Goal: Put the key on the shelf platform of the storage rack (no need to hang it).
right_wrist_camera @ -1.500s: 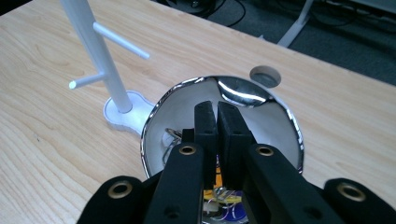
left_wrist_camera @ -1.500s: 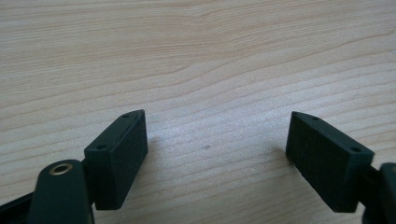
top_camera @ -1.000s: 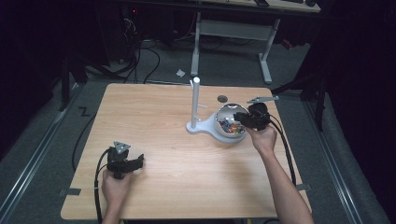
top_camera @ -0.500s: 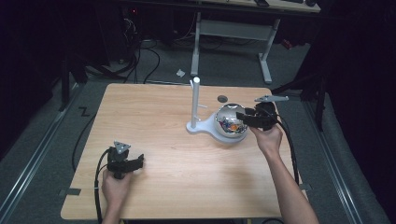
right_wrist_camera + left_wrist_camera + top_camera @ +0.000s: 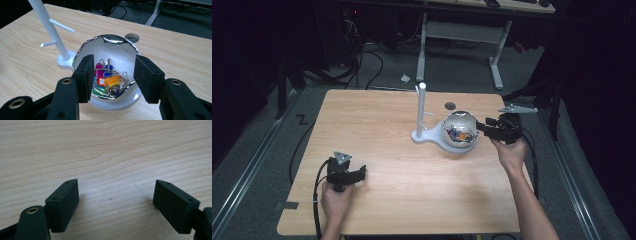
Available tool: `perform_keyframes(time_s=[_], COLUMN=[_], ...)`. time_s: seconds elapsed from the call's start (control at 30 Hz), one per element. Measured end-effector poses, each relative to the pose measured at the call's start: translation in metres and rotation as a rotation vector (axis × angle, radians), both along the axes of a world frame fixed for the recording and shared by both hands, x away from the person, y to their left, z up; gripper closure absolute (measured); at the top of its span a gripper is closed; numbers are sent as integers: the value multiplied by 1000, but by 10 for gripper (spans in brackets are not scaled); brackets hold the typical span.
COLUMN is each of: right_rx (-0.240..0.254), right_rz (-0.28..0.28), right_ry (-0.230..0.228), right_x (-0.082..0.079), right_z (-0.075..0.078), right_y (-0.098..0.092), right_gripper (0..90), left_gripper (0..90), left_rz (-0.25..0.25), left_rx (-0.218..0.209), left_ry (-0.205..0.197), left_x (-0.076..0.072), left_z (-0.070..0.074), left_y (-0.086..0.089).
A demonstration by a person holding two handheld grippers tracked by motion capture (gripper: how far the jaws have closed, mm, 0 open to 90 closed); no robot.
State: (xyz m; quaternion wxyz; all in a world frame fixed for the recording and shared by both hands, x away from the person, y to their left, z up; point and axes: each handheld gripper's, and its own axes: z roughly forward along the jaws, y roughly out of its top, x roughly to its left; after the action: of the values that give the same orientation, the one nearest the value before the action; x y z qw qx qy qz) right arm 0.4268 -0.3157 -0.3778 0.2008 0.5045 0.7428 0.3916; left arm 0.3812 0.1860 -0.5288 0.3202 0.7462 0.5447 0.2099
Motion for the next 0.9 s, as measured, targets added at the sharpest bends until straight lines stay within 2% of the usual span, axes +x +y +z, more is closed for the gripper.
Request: perform_keyframes(time_s=[0.07,0.33,0.43,0.53,0.57,0.63,0.9], right_rx=[2,31,33,25,39,34,37], right_rz=[-4,-29,-27,-39,-40,-45,-41], right_ry=[-14,-14,-31,-78,-81,-68,-79], right_x=[-5,-21,-27,-34,-36,-39,-53], right_z=[1,2,5,7,6,4,6], right_y=[-2,-19,-19,-20,-22,-24,-26], right_gripper=[515,522,534,557,555,551,551], left_gripper=[212,213,213,213,213,213,213], left_rz=[0,0,0,1,1,1,1], left_rx=[-1,0,1,1,1,1,1], left_ry=[0,0,0,0,0,0,0], left_x=[0,0,0,0,0,0,0], left_z=[0,0,0,0,0,0,0], left_y=[0,0,0,0,0,0,0])
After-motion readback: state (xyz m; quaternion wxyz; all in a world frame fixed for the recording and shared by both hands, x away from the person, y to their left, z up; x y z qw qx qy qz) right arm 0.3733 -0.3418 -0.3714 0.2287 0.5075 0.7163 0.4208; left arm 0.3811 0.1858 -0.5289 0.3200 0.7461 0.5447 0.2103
